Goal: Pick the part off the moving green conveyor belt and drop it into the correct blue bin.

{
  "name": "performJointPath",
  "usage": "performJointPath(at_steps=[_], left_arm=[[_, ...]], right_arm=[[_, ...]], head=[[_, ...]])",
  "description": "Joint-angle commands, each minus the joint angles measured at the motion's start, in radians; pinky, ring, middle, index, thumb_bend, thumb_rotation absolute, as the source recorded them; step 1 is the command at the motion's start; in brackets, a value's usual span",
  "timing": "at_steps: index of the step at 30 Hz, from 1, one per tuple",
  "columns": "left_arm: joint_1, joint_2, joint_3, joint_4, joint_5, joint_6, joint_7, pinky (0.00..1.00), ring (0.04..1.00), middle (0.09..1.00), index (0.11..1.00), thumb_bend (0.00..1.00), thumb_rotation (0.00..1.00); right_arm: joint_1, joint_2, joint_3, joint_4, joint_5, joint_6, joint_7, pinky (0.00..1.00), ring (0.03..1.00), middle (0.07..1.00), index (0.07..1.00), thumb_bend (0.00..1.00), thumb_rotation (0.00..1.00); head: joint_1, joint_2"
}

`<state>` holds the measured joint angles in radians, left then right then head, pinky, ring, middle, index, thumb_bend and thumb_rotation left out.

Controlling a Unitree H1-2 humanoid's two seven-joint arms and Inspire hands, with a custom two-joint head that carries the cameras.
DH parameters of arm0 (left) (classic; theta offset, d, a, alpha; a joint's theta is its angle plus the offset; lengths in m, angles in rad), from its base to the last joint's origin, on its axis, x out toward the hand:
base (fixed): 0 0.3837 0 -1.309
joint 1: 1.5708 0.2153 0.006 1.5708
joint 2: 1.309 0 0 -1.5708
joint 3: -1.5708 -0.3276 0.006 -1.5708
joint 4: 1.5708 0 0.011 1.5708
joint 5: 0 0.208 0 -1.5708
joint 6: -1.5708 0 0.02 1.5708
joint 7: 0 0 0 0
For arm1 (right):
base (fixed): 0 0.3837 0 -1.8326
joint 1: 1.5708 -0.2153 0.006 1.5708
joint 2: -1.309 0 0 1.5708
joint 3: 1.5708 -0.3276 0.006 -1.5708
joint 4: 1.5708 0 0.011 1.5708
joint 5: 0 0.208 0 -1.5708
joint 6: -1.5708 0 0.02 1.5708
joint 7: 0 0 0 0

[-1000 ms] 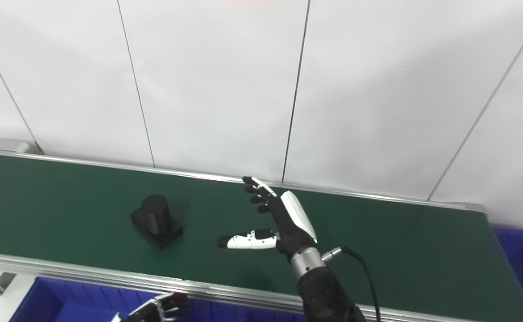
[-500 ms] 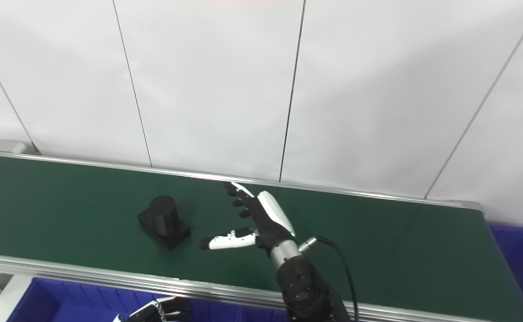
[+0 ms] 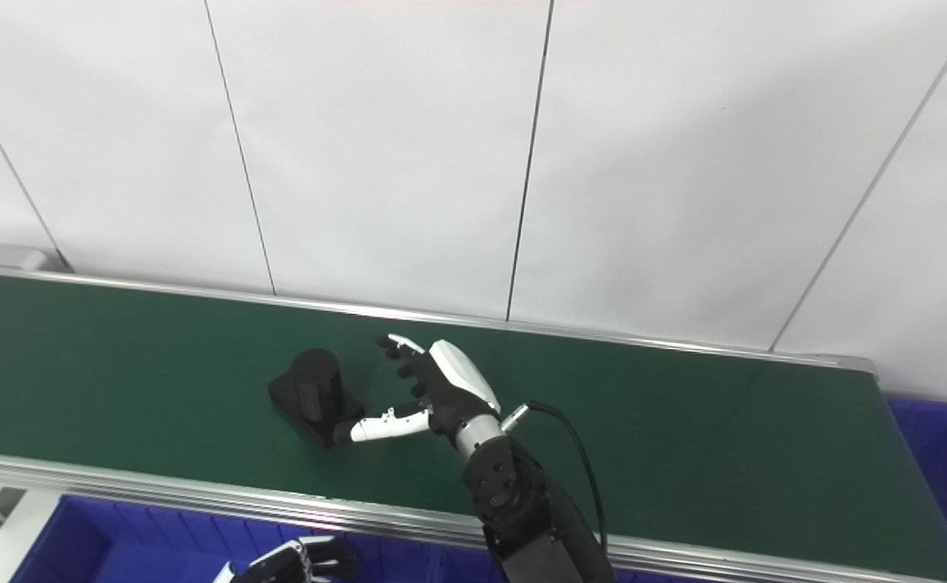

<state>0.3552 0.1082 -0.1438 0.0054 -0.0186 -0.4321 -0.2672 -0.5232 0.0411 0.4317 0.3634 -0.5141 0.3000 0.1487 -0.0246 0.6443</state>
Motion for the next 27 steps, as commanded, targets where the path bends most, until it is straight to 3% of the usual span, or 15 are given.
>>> performJointPath(at_steps=[1, 11, 19, 27], left_arm=[[-0.001, -0.005, -0.005, -0.036, 0.006, -0.038, 0.009, 0.57, 0.678, 0.734, 0.718, 0.95, 0.13], [0.000, -0.012, -0.019, -0.041, 0.027, -0.038, 0.028, 0.57, 0.675, 0.732, 0.721, 0.96, 0.12], [0.011, -0.014, -0.035, -0.051, 0.033, -0.038, 0.044, 0.56, 0.672, 0.734, 0.726, 0.95, 0.12], [0.014, -0.016, -0.043, -0.055, 0.022, -0.038, 0.046, 0.57, 0.672, 0.734, 0.726, 0.95, 0.12]], right_arm=[[-0.061, 0.021, 0.005, 0.013, -0.009, -0.037, -0.024, 0.76, 0.836, 0.884, 0.918, 0.88, 0.38], [-0.136, 0.041, 0.041, 0.200, -0.029, -0.098, -0.077, 0.83, 0.872, 0.895, 0.920, 0.87, 0.40], [-0.178, 0.071, 0.064, 0.338, -0.044, -0.166, -0.147, 0.80, 0.861, 0.881, 0.907, 0.87, 0.42], [-0.197, 0.107, 0.075, 0.399, -0.051, -0.203, -0.188, 0.77, 0.847, 0.870, 0.902, 0.88, 0.44]], head=[[0.005, 0.000], [0.020, 0.001], [0.027, 0.006], [0.026, 0.010]])
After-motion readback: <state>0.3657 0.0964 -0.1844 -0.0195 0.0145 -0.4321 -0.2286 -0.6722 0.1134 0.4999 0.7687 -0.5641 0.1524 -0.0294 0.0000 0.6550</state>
